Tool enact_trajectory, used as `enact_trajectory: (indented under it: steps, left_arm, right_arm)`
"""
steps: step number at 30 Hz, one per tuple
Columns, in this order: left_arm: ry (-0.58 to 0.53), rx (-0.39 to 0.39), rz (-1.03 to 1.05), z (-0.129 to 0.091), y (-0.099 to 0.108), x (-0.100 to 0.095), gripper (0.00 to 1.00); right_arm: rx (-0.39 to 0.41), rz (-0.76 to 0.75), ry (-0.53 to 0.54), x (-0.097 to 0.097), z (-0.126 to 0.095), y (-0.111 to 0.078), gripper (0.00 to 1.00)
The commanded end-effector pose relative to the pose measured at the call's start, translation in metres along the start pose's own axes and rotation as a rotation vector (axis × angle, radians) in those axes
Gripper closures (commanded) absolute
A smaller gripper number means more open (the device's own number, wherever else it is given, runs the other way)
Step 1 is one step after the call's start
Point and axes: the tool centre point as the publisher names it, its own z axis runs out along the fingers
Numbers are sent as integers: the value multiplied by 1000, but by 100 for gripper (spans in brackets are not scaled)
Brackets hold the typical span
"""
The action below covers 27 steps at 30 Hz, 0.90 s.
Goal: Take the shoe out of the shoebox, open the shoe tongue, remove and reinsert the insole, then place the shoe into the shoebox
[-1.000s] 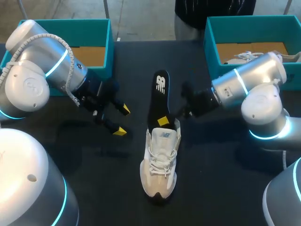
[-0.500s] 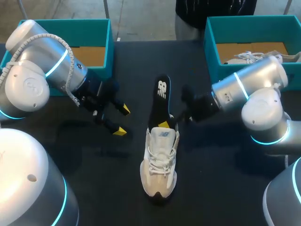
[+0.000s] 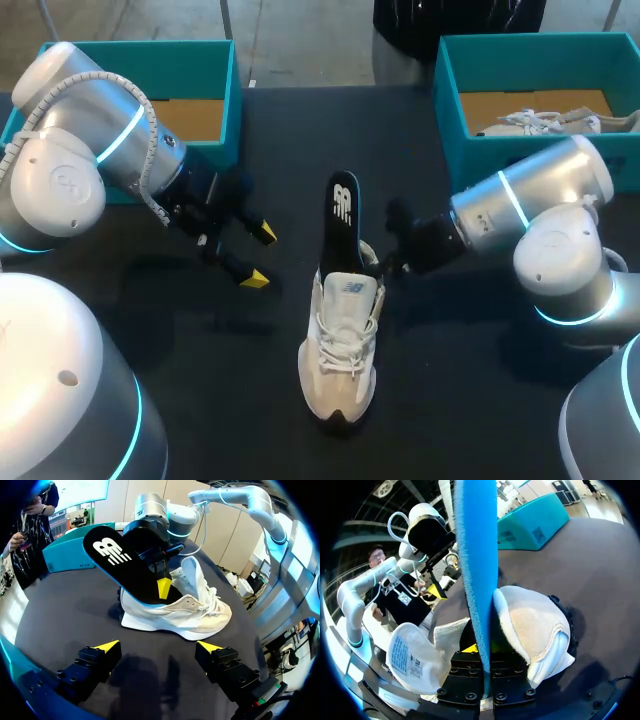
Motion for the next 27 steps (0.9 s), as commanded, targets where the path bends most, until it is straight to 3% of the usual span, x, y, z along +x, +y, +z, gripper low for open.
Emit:
enact_trajectory:
  steps: [1,5,6,10,17,27]
  left_arm:
    - [-1,-2,0,0,0,0,0]
    - [-1,-2,0,0,0,0,0]
    - [-1,-2,0,0,0,0,0]
    - [-1,-2,0,0,0,0,0]
    - [-1,-2,0,0,0,0,0]
    - [-1,-2,0,0,0,0,0]
  right_arm:
    - [6,-4,-8,1,3,-1,100]
    - [9,-19,-16,4,1,6,100]
    - [10,-25,-18,5,0,8,89]
    - [12,-43,-25,8,-2,14,69]
    - [14,-68,-49,12,-8,25,64]
    - [25,-85,-56,8,-10,35,66]
